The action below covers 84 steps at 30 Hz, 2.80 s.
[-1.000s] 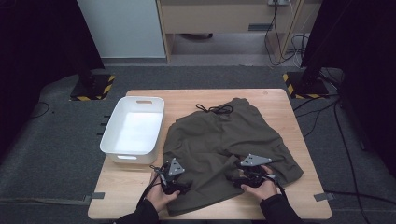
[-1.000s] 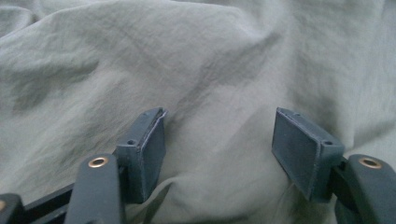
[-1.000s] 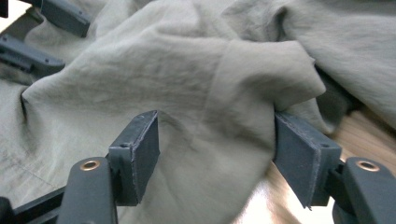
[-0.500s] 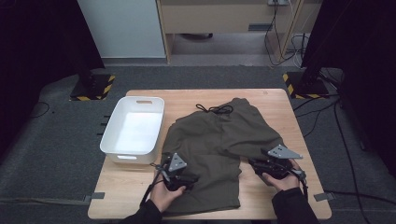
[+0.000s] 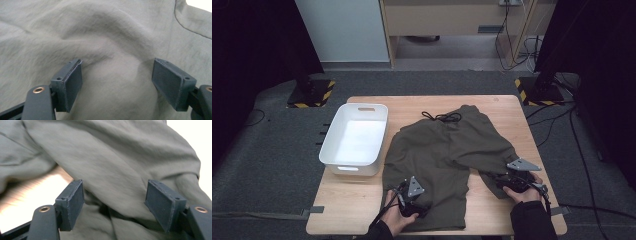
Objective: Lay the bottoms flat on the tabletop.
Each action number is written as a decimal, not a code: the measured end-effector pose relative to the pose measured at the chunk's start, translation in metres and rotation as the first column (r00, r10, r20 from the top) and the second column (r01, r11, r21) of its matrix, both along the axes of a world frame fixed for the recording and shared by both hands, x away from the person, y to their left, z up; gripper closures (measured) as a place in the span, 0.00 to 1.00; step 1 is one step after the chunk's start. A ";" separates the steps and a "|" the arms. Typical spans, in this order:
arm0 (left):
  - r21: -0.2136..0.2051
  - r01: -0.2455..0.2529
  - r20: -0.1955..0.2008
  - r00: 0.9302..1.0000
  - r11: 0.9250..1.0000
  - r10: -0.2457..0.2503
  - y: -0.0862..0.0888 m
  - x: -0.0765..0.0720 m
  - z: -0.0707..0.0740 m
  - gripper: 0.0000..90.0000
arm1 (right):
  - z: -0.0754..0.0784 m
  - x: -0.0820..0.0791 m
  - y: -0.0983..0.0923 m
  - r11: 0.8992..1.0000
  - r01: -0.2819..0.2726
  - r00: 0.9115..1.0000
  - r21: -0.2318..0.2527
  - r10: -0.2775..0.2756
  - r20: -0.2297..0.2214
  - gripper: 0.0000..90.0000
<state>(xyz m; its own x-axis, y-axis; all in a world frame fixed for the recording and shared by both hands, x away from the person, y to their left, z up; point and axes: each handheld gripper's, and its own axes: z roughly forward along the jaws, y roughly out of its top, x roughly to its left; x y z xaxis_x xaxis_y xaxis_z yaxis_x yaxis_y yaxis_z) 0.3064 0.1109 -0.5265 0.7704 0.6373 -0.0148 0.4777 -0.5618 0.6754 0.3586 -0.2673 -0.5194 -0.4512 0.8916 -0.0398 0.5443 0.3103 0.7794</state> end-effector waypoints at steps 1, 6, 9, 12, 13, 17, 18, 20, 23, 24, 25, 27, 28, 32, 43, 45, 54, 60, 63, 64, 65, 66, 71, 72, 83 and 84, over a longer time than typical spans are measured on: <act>0.005 0.007 -0.003 1.000 1.000 -0.007 0.003 0.000 0.000 0.26 | -0.002 0.000 -0.001 1.000 0.001 1.000 -0.009 -0.001 -0.003 0.33; 0.020 0.003 -0.013 1.000 1.000 -0.003 0.022 0.006 0.002 0.26 | -0.008 -0.003 0.005 0.999 -0.020 0.999 -0.042 0.018 -0.040 0.30; 0.022 -0.001 -0.017 1.000 1.000 0.002 0.032 0.010 0.002 0.26 | -0.011 -0.007 0.012 0.999 -0.041 0.997 -0.034 0.039 -0.067 0.29; 0.028 -0.013 -0.013 1.000 1.000 0.013 0.037 0.012 0.002 0.26 | -0.012 -0.010 0.020 0.997 -0.072 0.995 -0.022 0.070 -0.075 0.30; 0.031 -0.015 -0.016 1.000 0.999 0.016 0.038 0.012 0.002 0.26 | -0.013 -0.012 0.024 0.997 -0.082 0.993 -0.007 0.081 -0.081 0.30; 0.042 -0.033 -0.027 0.999 0.999 0.034 0.037 0.012 0.004 0.26 | -0.011 -0.017 0.034 0.991 -0.131 0.987 0.030 0.134 -0.084 0.32; 0.041 -0.040 -0.033 0.999 0.998 0.041 0.036 0.013 0.005 0.28 | -0.008 -0.017 0.035 0.990 -0.137 0.987 0.042 0.140 -0.078 0.33; 0.008 -0.056 -0.041 0.998 0.998 0.056 0.034 0.013 0.008 0.29 | -0.001 -0.017 0.031 0.989 -0.128 0.991 0.074 0.131 -0.035 0.33; -0.068 -0.054 -0.024 0.998 0.996 0.053 0.027 0.012 0.019 0.30 | 0.007 -0.016 0.022 0.990 -0.100 0.995 0.097 0.098 0.021 0.33; -0.093 -0.054 -0.012 0.998 0.994 0.054 0.024 0.012 0.023 0.30 | 0.009 -0.015 0.017 0.992 -0.082 0.996 0.100 0.078 0.038 0.34; -0.114 -0.049 0.000 0.999 0.992 0.049 0.020 0.012 0.028 0.31 | 0.011 -0.015 0.013 0.993 -0.064 0.997 0.104 0.060 0.041 0.35; -0.147 -0.036 0.022 0.999 0.988 0.039 0.012 0.012 0.035 0.34 | 0.013 -0.014 0.004 0.994 -0.039 0.998 0.102 0.033 0.063 0.35; -0.162 -0.032 0.030 0.999 0.986 0.037 0.007 0.013 0.039 0.34 | 0.013 -0.013 0.000 0.994 -0.029 0.998 0.101 0.022 0.063 0.35; -0.187 -0.001 0.044 0.999 0.982 0.010 -0.012 0.016 0.048 0.34 | 0.010 -0.009 -0.012 0.995 0.003 0.999 0.103 -0.009 0.050 0.35; -0.187 0.042 0.062 0.998 0.981 -0.031 -0.072 0.035 0.042 0.41 | -0.002 0.000 -0.028 0.995 0.068 0.998 0.068 -0.068 0.001 0.38; -0.194 0.042 0.056 0.998 0.980 -0.032 -0.082 0.039 0.038 0.42 | -0.004 0.001 -0.029 0.996 0.063 0.998 0.066 -0.062 -0.018 0.44; -0.186 0.071 0.037 0.997 0.980 -0.066 -0.121 0.050 0.024 0.46 | 0.005 0.002 -0.029 0.996 0.040 0.999 0.082 -0.039 -0.009 0.99; -0.185 0.085 0.029 0.996 0.979 -0.081 -0.141 0.056 0.015 0.46 | 0.012 0.002 -0.028 0.994 0.067 0.995 0.087 -0.073 0.066 1.00; -0.179 0.069 0.023 0.998 0.981 -0.066 -0.145 0.063 0.008 0.45 | 0.013 0.001 -0.029 0.992 0.084 0.991 0.096 -0.093 0.093 1.00; -0.183 0.059 0.015 0.998 0.981 -0.057 -0.145 0.066 0.006 0.45 | 0.014 0.001 -0.029 0.991 0.085 0.991 0.100 -0.094 0.096 1.00; -0.190 0.049 0.002 0.999 0.981 -0.049 -0.146 0.069 0.004 0.45 | 0.014 0.001 -0.029 0.991 0.084 0.991 0.107 -0.094 0.090 1.00; -0.196 0.039 -0.010 0.999 0.980 -0.042 -0.146 0.072 0.002 0.45 | 0.014 0.002 -0.029 0.991 0.080 0.991 0.104 -0.090 0.094 1.00; -0.227 0.012 0.002 1.000 0.974 -0.012 -0.144 0.089 0.002 0.45 | 0.013 0.002 -0.026 0.993 0.058 0.994 0.105 -0.067 0.081 0.99; -0.235 0.005 0.011 1.000 0.972 -0.002 -0.143 0.092 0.004 0.45 | 0.013 0.002 -0.025 0.993 0.053 0.995 0.106 -0.061 0.079 0.99; -0.192 0.124 0.029 0.992 0.974 -0.121 -0.160 0.077 -0.001 0.59 | 0.007 0.005 -0.023 0.996 0.042 0.998 0.082 -0.046 0.052 0.86; -0.181 0.133 0.031 0.991 0.974 -0.130 -0.163 0.075 -0.003 0.58 | 0.006 0.005 -0.023 0.996 0.044 0.997 0.082 -0.048 0.052 0.86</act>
